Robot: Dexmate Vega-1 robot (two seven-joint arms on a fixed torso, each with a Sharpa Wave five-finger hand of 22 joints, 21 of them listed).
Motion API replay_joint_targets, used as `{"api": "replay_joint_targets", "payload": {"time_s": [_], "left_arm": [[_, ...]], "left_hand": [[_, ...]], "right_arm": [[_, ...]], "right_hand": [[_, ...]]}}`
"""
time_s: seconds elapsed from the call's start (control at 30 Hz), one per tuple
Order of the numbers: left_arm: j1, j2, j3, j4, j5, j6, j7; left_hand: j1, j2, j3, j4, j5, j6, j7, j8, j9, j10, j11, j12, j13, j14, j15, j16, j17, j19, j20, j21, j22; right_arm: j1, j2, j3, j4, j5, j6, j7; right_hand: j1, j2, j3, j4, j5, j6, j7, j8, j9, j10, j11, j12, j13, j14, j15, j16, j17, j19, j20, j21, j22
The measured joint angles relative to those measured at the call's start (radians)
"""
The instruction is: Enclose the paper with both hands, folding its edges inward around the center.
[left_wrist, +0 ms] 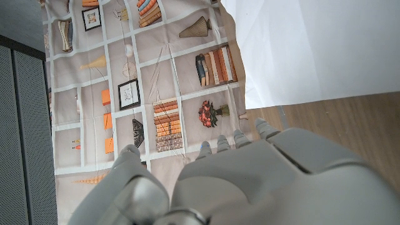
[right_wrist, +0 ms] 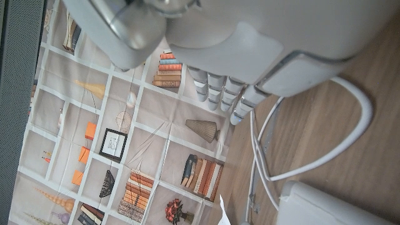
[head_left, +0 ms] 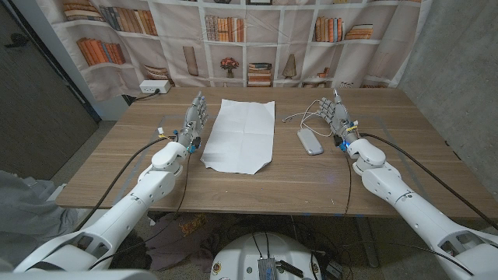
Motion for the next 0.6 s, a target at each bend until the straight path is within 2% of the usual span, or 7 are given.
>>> {"api": "replay_joint_targets", "payload": {"time_s": [0.2, 0.3, 0.33, 0.4, 0.47, 0.53, 0.6], "left_arm": [[-0.002, -0.001, 0.001, 0.001, 0.0, -0.003, -0.001], [-0.002, 0.0, 0.001, -0.003, 0.001, -0.005, -0.001], [0.0, 0.0, 0.001, -0.006, 0.002, -0.007, -0.001], [0.007, 0.004, 0.001, -0.018, 0.002, -0.008, -0.002], [0.013, 0.007, 0.001, -0.026, 0.002, -0.011, -0.001], [0.019, 0.007, 0.0, -0.032, 0.002, -0.012, -0.002], [0.029, 0.009, -0.001, -0.041, -0.003, -0.012, -0.003]], "left_hand": [[0.009, 0.009, 0.0, 0.0, 0.0, 0.0, 0.0, 0.0, 0.0, -0.001, 0.001, 0.0, 0.0, 0.0, 0.0, 0.0, 0.0, 0.0, 0.0, 0.0, 0.0], [0.009, 0.009, 0.0, 0.0, 0.0, 0.0, 0.0, 0.0, 0.0, -0.004, 0.004, 0.0, 0.0, 0.0, 0.0, 0.0, 0.0, 0.0, 0.0, 0.0, 0.0], [0.009, 0.009, 0.0, 0.0, 0.0, 0.0, 0.0, 0.0, 0.0, -0.004, 0.004, 0.0, 0.0, 0.0, 0.0, 0.0, 0.0, 0.0, 0.0, 0.0, 0.0], [0.009, 0.009, 0.0, 0.0, 0.0, 0.0, 0.0, 0.0, 0.0, -0.004, 0.004, 0.0, 0.0, 0.0, 0.0, 0.0, 0.0, 0.0, 0.0, 0.0, 0.0], [0.009, 0.009, 0.0, 0.0, 0.0, 0.0, 0.0, 0.0, 0.0, -0.004, 0.004, 0.0, 0.0, 0.0, 0.0, 0.0, 0.0, 0.0, 0.0, 0.0, 0.0], [0.009, 0.009, 0.0, 0.0, 0.0, 0.0, 0.0, 0.0, 0.0, -0.004, 0.004, 0.0, 0.0, 0.0, 0.0, 0.0, 0.0, 0.0, 0.0, 0.0, 0.0], [0.009, 0.009, 0.0, 0.0, 0.0, 0.0, 0.0, 0.0, 0.0, -0.004, 0.004, 0.0, 0.0, 0.0, 0.0, 0.0, 0.0, -0.002, 0.002, 0.0, 0.0]], "right_arm": [[0.0, -0.004, -0.002, -0.002, -0.003, -0.004, 0.0], [-0.002, -0.012, -0.005, -0.014, -0.017, -0.013, -0.012], [-0.005, -0.017, -0.006, -0.023, -0.021, -0.015, -0.016], [-0.012, -0.023, -0.007, -0.038, -0.036, -0.026, -0.04], [-0.022, -0.029, -0.007, -0.059, -0.046, -0.034, -0.061], [-0.032, -0.033, -0.006, -0.075, -0.055, -0.042, -0.081], [-0.045, -0.04, -0.006, -0.097, -0.067, -0.052, -0.108]], "right_hand": [[0.013, -0.006, 0.002, -0.003, 0.0, 0.002, 0.006, 0.0, 0.0, 0.004, 0.004, 0.0, 0.0, 0.008, 0.008, 0.001, 0.0, 0.007, -0.001, 0.0, 0.0], [0.047, -0.02, 0.006, -0.029, 0.0, 0.013, 0.016, 0.004, 0.0, 0.016, 0.016, 0.008, 0.0, 0.027, 0.009, 0.004, -0.003, 0.039, -0.002, 0.0, 0.0], [0.061, -0.025, 0.007, -0.041, -0.002, 0.014, 0.018, 0.007, 0.0, 0.021, 0.016, 0.008, 0.0, 0.035, 0.009, 0.005, -0.003, 0.053, 0.009, 0.0, 0.0], [0.114, -0.037, 0.012, -0.072, -0.01, 0.017, 0.016, 0.007, 0.0, 0.046, 0.011, 0.01, 0.0, 0.071, 0.008, 0.011, -0.002, 0.102, 0.06, 0.004, 0.0], [0.135, -0.048, 0.015, -0.089, -0.01, 0.025, 0.017, 0.007, 0.0, 0.065, 0.009, 0.015, 0.0, 0.096, 0.007, 0.015, 0.0, 0.123, 0.091, 0.004, 0.0], [0.146, -0.049, 0.018, -0.093, -0.017, 0.03, 0.022, 0.007, 0.0, 0.079, 0.011, 0.02, 0.0, 0.111, 0.007, 0.015, 0.0, 0.127, 0.095, 0.004, 0.005], [0.149, -0.051, 0.021, -0.102, -0.017, 0.043, 0.025, 0.01, 0.0, 0.094, 0.01, 0.023, 0.0, 0.125, 0.006, 0.015, 0.0, 0.142, 0.083, 0.004, 0.005]]}}
